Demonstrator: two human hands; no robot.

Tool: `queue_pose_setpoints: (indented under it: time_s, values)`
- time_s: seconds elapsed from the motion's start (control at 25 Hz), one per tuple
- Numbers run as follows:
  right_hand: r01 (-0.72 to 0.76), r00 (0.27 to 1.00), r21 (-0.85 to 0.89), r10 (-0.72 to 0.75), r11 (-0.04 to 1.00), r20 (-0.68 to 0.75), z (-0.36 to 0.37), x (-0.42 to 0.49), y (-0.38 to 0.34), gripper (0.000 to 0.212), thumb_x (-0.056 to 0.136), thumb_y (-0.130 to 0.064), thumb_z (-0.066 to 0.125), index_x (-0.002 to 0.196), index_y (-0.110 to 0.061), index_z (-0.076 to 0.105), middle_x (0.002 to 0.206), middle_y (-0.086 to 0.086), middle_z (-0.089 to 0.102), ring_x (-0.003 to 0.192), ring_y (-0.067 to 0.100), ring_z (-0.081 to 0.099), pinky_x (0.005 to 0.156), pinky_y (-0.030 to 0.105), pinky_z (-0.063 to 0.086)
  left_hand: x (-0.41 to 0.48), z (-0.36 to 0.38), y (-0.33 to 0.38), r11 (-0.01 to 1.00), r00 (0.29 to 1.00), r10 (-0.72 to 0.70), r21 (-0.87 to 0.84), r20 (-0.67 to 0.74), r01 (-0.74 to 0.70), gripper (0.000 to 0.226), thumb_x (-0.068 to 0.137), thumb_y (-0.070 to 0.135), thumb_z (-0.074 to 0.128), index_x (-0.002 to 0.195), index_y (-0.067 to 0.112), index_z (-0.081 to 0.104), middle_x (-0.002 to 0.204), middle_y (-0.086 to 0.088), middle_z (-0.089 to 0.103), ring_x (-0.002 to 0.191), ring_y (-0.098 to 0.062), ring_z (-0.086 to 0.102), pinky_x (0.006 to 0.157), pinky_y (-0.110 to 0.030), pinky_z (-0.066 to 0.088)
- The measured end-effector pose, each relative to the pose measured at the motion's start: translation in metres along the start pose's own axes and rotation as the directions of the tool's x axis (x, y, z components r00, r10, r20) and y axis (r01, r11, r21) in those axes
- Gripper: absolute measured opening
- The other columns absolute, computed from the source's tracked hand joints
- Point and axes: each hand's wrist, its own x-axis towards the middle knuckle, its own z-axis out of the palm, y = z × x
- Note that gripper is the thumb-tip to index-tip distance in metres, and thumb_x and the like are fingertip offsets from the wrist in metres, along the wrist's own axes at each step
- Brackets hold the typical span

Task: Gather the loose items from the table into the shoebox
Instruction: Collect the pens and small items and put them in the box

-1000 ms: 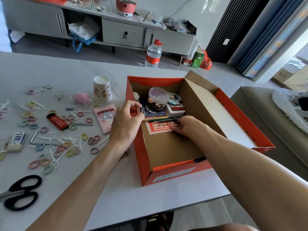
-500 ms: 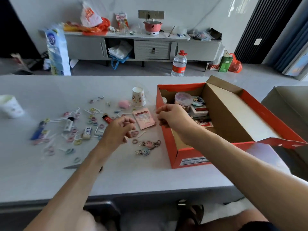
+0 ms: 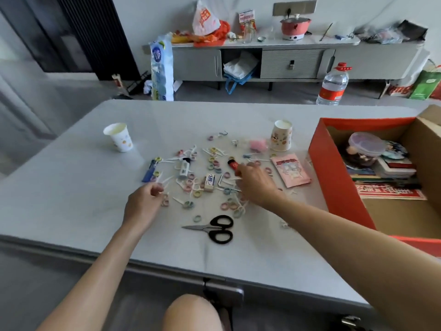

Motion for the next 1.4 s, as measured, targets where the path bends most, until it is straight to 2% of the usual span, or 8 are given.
queue_pose_setpoints:
  time_s: [0.16, 0.32, 0.44, 0.64, 0.88, 1.04, 1.24, 1.4]
  values:
    - [0.133, 0.990, -0.223, -0.120, 0.966, 0.071, 0.029, 0.030, -0.014, 0.014, 0.092, -0.023, 0.057, 0.097, -0.014, 0.065, 0.094, 0.005, 0.063, 0.072, 0.020, 0.057, 0.059, 0.032, 0.046, 0.033, 0.007, -0.011, 0.996, 0.997, 0.029, 0.088, -0.078, -0.022, 0.012, 0.091, 0.020, 0.064, 0.100, 0.017, 0.071, 0.101, -0.002, 0.070, 0.083, -0.019, 0.061, 0.070, -0.026, 0.042]
    - [0.110, 0.992, -0.243, -0.120, 0.964, -0.026, 0.041, 0.044, -0.020, 0.014, 0.090, -0.022, 0.053, 0.087, -0.014, 0.064, 0.087, 0.005, 0.064, 0.068, 0.022, 0.056, 0.058, 0.030, 0.041, 0.068, 0.012, -0.015, 0.988, 0.985, 0.045, 0.154, -0.165, -0.020, 0.017, 0.092, 0.018, 0.060, 0.106, 0.012, 0.067, 0.112, -0.012, 0.065, 0.105, -0.032, 0.059, 0.081, -0.035, 0.048]
    - [0.025, 0.982, -0.189, -0.059, 0.982, -0.177, 0.033, 0.062, -0.012, 0.014, 0.093, -0.022, 0.053, 0.101, -0.011, 0.057, 0.098, 0.006, 0.058, 0.079, 0.025, 0.058, 0.058, 0.032, 0.043, 0.093, 0.015, -0.009, 0.966, 0.985, 0.044, 0.259, -0.165, 0.000, 0.027, 0.092, 0.024, 0.059, 0.116, 0.012, 0.060, 0.118, -0.017, 0.057, 0.110, -0.037, 0.053, 0.086, -0.042, 0.046]
    - [-0.071, 0.997, -0.194, 0.066, 0.978, -0.034, 0.034, 0.078, 0.000, 0.022, 0.093, -0.016, 0.051, 0.113, -0.007, 0.048, 0.105, 0.013, 0.057, 0.082, 0.027, 0.052, 0.064, 0.036, 0.043, 0.127, 0.022, -0.004, 0.943, 0.999, -0.018, 0.332, -0.046, 0.033, 0.030, 0.095, 0.017, 0.054, 0.122, 0.007, 0.049, 0.123, -0.021, 0.055, 0.114, -0.039, 0.052, 0.087, -0.042, 0.043]
    - [-0.067, 0.988, 0.198, 0.092, 0.978, -0.123, 0.035, 0.069, -0.003, 0.025, 0.090, 0.000, 0.043, 0.107, -0.005, 0.061, 0.108, 0.014, 0.057, 0.088, 0.028, 0.057, 0.073, 0.039, 0.050, 0.141, 0.015, 0.003, 0.959, 0.994, -0.035, 0.276, -0.108, 0.064, 0.028, 0.101, 0.012, 0.043, 0.122, -0.005, 0.049, 0.126, -0.027, 0.051, 0.112, -0.044, 0.054, 0.089, -0.044, 0.043]
    - [-0.219, 0.965, 0.696, 0.258, 0.683, 0.051, 0.029, 0.037, -0.020, 0.023, 0.092, -0.003, 0.045, 0.089, -0.018, 0.062, 0.086, 0.006, 0.064, 0.065, 0.016, 0.056, 0.053, 0.025, 0.040, 0.118, 0.044, 0.028, 0.956, 0.993, 0.114, 0.273, -0.018, -0.105, 0.028, 0.096, 0.026, 0.051, 0.108, 0.001, 0.054, 0.110, -0.023, 0.063, 0.101, -0.041, 0.060, 0.075, -0.039, 0.043]
    - [-0.270, 0.959, 0.814, 0.213, 0.514, 0.184, -0.002, 0.002, -0.031, 0.019, 0.093, -0.006, 0.048, 0.087, -0.015, 0.063, 0.074, 0.004, 0.056, 0.049, 0.011, 0.044, 0.041, 0.020, 0.033, 0.100, 0.067, 0.040, 0.923, 0.991, 0.057, 0.371, 0.122, -0.099, 0.034, 0.081, 0.042, 0.066, 0.072, 0.015, 0.047, 0.088, -0.010, 0.068, 0.060, -0.020, 0.051, 0.049, -0.028, 0.028]
    - [-0.257, 0.964, 0.831, 0.196, 0.493, 0.182, -0.037, -0.007, -0.037, 0.018, 0.093, -0.003, 0.048, 0.086, -0.011, 0.063, 0.072, 0.003, 0.056, 0.048, 0.011, 0.042, 0.043, 0.021, 0.031, 0.089, 0.051, 0.063, 0.953, 0.996, 0.081, 0.289, 0.033, -0.087, 0.036, 0.088, 0.045, 0.064, 0.085, 0.013, 0.047, 0.089, -0.012, 0.062, 0.071, -0.029, 0.051, 0.059, -0.031, 0.036]
